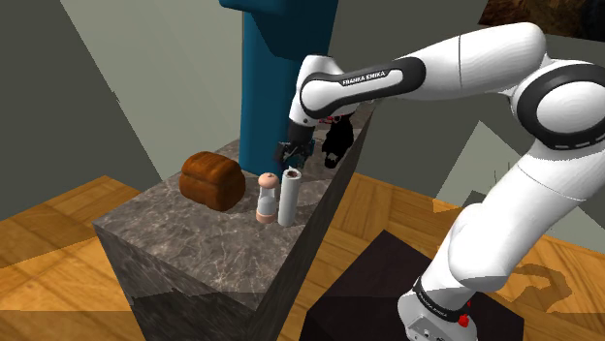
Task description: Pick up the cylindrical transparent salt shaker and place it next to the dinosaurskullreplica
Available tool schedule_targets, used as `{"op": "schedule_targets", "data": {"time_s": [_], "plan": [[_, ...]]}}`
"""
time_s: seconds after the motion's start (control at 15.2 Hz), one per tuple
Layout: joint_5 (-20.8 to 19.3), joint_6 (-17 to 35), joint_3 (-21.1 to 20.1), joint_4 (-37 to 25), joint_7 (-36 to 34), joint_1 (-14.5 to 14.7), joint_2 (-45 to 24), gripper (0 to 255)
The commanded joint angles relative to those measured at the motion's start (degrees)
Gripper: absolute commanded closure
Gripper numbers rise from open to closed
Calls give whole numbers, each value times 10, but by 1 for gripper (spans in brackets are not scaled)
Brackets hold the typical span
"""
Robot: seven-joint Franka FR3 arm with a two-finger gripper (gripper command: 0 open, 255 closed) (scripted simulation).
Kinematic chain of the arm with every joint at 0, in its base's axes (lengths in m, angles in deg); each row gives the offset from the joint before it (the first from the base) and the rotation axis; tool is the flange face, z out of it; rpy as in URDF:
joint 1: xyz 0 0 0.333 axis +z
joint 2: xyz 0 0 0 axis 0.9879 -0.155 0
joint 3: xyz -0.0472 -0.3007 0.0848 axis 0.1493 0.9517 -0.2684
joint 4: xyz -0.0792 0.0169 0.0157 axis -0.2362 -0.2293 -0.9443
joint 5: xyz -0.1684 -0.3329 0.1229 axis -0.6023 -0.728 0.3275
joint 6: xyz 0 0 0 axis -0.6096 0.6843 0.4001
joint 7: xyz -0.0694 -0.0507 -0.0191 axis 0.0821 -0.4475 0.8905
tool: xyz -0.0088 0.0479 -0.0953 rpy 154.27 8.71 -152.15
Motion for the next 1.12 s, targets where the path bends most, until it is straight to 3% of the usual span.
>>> {"op": "schedule_targets", "data": {"time_s": [0.0,0.13,0.66,1.06], "plan": [[7,11,-7,-33,-5,7,-41,0],[13,20,-12,-63,-6,12,-80,0],[17,75,-16,-36,-4,16,-106,0],[17,75,-16,-36,-4,16,-106,0]]}}
